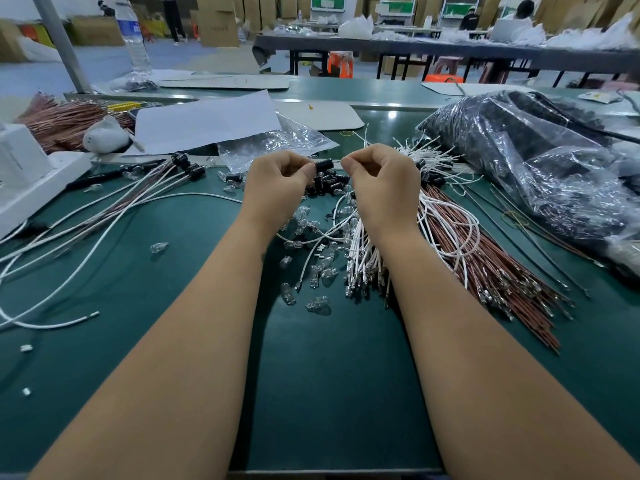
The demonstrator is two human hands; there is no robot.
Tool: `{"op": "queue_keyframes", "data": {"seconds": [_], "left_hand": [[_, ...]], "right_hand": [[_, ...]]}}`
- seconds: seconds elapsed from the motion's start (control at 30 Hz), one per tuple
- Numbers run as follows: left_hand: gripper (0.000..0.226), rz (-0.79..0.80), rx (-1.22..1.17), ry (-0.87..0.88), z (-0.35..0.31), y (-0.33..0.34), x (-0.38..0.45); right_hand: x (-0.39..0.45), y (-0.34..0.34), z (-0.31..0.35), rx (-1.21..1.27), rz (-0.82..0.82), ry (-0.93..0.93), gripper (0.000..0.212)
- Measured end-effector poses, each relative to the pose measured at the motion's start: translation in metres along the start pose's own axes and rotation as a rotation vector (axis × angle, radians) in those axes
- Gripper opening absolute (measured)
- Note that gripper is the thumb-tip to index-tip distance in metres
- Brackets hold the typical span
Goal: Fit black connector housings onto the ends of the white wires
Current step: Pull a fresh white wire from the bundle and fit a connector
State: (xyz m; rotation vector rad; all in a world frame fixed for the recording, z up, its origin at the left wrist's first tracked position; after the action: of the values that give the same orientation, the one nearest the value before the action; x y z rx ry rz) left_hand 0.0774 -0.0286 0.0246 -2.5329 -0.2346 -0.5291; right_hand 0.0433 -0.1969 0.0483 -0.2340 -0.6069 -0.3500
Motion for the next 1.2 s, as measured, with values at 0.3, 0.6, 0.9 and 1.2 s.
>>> {"op": "queue_keyframes", "data": {"seconds": [0.3,0.6,0.9,1.2], "left_hand": [[0.015,-0.027,0.002,-0.009,0.002,-0.004,0.001],[0.006,-0.03,0.075,0.132,-0.015,0.001,-0.002],[0.005,0.003,0.006,0.11,-0.015,0.005,-0.003],[0.007,-0.006,-0.006,0.128,-0.016,0.006,-0.003]], "right_hand": [[-0.002,0.004,0.002,0.043,0.027,0.017,0.006],[-0.001,-0.001,-0.008,0.14,-0.023,0.11,0.012],[-0.001,0.002,-0.005,0.156,0.008,0.099,0.011],[-0.001,0.002,-0.007,0.18,0.006,0.118,0.008]]}}
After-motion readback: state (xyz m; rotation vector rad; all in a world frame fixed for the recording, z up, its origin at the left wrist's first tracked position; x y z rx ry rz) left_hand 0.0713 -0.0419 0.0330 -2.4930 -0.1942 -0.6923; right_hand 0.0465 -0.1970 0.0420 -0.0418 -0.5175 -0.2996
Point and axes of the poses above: each hand's wrist, its own x-axis towards the middle knuckle, its own y-axis out of the palm, z = x × y, the point moved 9 cm from there along x, towards the middle knuckle, and after that the axes turned 15 degrees about x, right-handed, at the moved point
